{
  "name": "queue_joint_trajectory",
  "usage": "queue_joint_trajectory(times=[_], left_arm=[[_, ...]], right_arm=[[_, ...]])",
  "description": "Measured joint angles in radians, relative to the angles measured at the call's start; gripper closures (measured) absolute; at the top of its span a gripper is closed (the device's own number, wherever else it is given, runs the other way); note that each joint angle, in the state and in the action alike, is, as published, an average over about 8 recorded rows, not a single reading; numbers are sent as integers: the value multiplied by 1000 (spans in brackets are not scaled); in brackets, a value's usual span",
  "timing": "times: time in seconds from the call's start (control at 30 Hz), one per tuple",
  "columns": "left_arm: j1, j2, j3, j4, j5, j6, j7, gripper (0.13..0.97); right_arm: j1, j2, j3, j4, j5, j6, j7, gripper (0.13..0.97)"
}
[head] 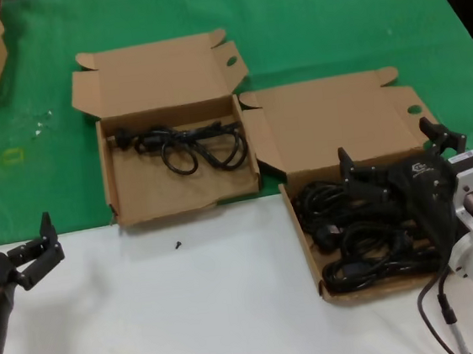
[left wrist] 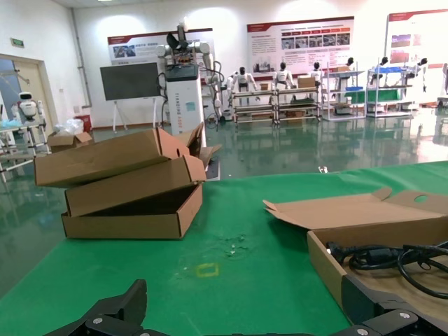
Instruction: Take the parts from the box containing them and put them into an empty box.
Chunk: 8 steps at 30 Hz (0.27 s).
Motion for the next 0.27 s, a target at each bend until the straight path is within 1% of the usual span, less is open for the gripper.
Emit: queue_joint_trajectory(times=[0.27], left_arm=[[0, 0, 0, 0, 0, 0, 0, 132]], right_arm=[[0, 0, 0, 0, 0, 0, 0, 129]])
